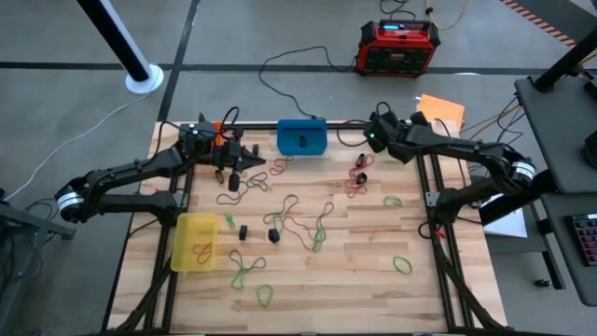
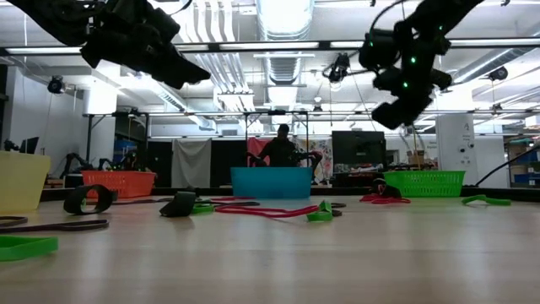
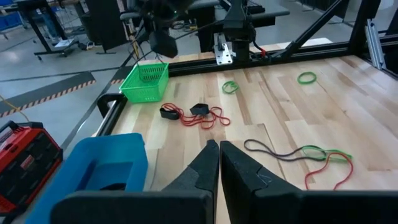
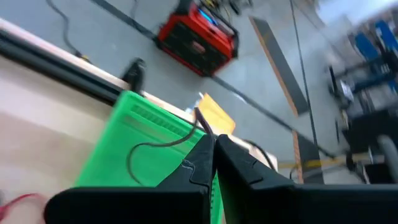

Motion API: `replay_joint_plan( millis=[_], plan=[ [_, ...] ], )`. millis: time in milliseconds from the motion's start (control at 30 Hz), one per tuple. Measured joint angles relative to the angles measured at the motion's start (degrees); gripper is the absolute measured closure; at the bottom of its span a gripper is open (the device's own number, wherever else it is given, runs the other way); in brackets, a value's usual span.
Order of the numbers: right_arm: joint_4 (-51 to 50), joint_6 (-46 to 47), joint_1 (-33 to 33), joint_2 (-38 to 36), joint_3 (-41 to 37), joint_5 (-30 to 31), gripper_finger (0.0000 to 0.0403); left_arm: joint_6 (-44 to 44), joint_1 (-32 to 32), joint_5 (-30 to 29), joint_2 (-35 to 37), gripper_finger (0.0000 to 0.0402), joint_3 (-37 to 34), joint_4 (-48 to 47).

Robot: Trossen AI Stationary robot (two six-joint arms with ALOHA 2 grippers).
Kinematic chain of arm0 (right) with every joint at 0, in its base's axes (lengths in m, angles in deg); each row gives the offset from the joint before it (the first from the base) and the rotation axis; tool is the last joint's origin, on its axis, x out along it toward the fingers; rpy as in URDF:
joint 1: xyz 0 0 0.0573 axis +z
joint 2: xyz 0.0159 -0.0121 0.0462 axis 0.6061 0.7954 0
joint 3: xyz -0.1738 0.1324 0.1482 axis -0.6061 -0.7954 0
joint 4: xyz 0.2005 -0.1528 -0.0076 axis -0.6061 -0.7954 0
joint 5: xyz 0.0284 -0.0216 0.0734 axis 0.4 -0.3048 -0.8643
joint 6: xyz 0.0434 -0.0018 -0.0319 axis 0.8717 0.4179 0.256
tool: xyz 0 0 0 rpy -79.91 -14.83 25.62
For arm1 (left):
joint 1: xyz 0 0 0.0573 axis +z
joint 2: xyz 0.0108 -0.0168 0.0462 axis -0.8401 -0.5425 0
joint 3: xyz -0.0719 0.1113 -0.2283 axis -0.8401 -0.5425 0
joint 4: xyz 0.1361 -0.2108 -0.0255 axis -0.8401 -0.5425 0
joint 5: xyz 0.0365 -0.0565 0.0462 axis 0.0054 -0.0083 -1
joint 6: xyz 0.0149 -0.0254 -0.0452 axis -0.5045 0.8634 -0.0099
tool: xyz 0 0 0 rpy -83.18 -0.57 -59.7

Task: Sort rubber bands into baskets
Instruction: Put the violet rubber band into the green bin

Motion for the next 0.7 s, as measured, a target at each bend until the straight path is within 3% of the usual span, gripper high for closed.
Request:
replay_joint_plan(
  millis=[267, 533, 700],
  plan=[
    [5.0, 4.2, -5.5, 0.0, -4.7, -0.2, 0.0394, 0.8, 0.0, 0.0, 0.0, 0.0402, 0.0, 1.4],
    [15.3, 1.6, -5.6, 0.0, -7.4, -3.6, 0.0394, 1.7, 0.0, 0.0, 0.0, 0.0402, 0.0, 1.9],
    [16.8, 3.5, -5.6, 0.0, -7.5, -5.0, 0.0393, 3.1, 0.0, 0.0, 0.0, 0.0402, 0.0, 1.9]
  ],
)
